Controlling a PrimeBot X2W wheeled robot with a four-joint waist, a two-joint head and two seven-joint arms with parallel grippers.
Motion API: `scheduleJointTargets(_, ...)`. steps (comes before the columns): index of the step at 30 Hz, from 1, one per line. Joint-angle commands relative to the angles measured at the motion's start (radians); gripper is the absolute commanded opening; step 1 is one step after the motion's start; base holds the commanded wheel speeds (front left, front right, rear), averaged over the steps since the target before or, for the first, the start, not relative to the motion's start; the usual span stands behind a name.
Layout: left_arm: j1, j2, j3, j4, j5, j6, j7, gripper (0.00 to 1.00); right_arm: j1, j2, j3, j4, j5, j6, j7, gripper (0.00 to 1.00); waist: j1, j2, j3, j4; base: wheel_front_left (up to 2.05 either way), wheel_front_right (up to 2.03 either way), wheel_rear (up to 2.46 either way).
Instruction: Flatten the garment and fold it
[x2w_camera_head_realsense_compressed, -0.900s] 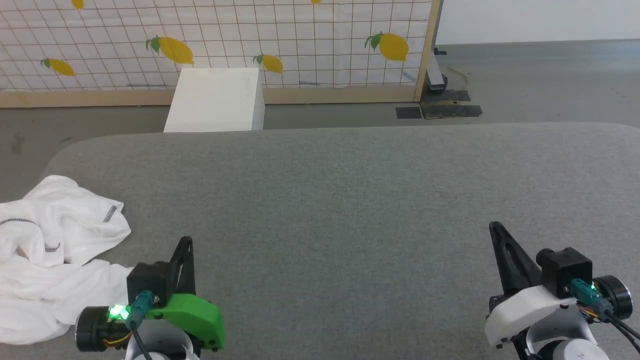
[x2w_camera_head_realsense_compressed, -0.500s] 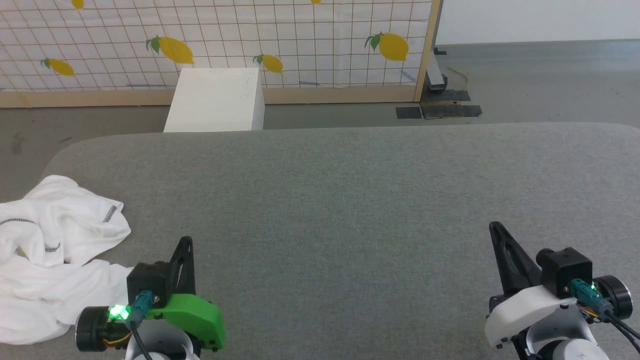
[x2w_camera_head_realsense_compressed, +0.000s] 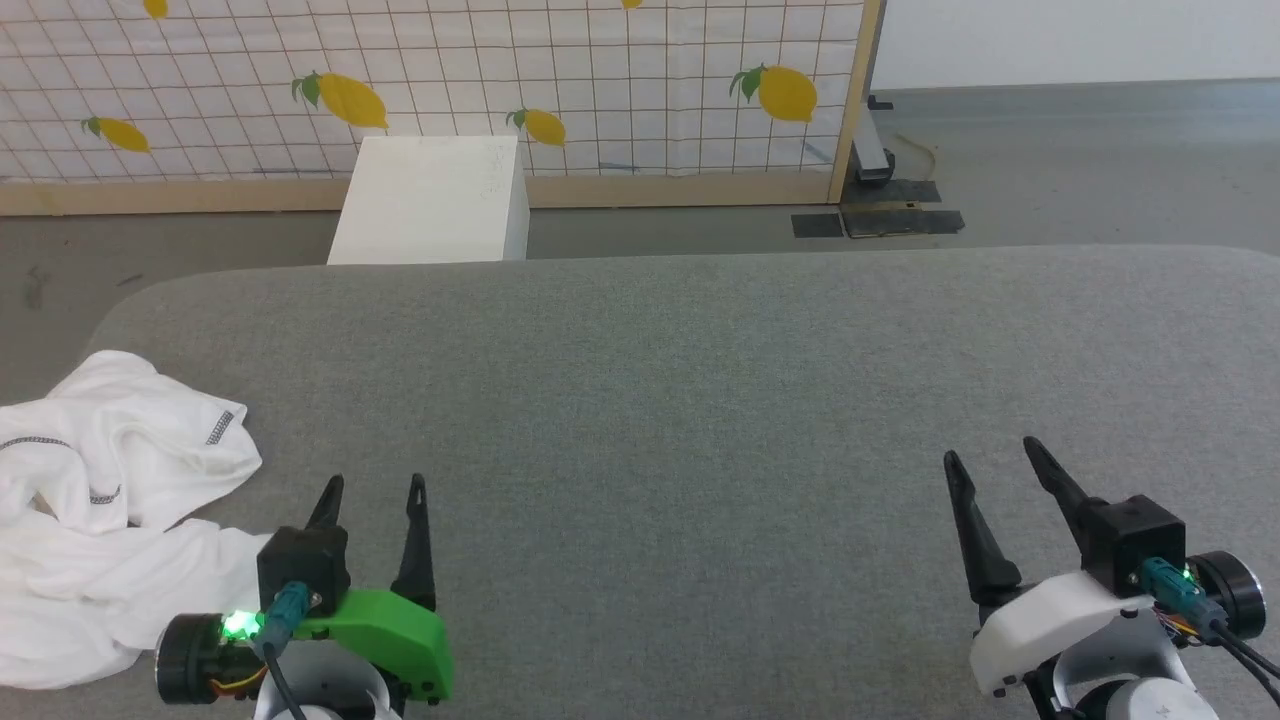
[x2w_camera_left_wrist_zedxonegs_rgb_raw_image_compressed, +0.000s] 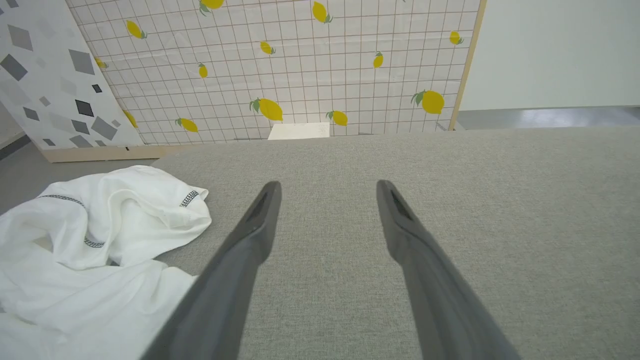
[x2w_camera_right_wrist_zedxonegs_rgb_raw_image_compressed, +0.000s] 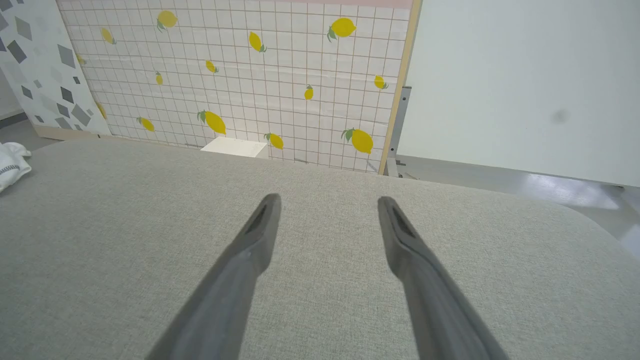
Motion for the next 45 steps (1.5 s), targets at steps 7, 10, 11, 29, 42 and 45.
scheduleJointTargets(7,-0.016,0.0,-0.015,0.021,-0.008,0.01,-0.019,1.0,-0.004,0.0,-0.005,0.01,0.005,0.0,-0.016,1.0,0.0,0.0,0.001,0.013,0.0,0.0,0.0)
scheduleJointTargets(10,-0.022,0.0,-0.019,0.029,-0.011,0.014,-0.025,1.0,-0.007,0.0,-0.005,0.013,0.006,0.0,-0.022,1.0,0.0,0.0,0.001,0.023,0.0,0.0,0.0)
scheduleJointTargets(11,-0.023,0.001,-0.02,0.032,-0.012,0.015,-0.027,1.0,-0.007,0.0,-0.006,0.014,0.006,0.0,-0.024,1.0,0.0,0.0,0.001,0.027,0.0,0.0,0.0)
scheduleJointTargets(29,-0.04,0.015,-0.032,0.064,-0.034,0.042,-0.066,1.0,-0.018,0.001,-0.003,0.03,0.018,0.0,-0.054,1.0,0.0,0.0,0.001,0.134,0.0,0.0,0.0)
scheduleJointTargets(42,-0.045,0.027,-0.038,0.08,-0.054,0.063,-0.092,1.0,-0.023,0.001,-0.004,0.037,0.022,-0.001,-0.071,1.0,0.0,0.0,0.005,0.224,0.0,0.0,0.0)
scheduleJointTargets(45,-0.046,0.03,-0.039,0.084,-0.059,0.069,-0.099,1.0,-0.026,0.001,-0.004,0.038,0.023,-0.001,-0.075,1.0,0.0,0.0,0.007,0.246,0.0,0.0,0.0)
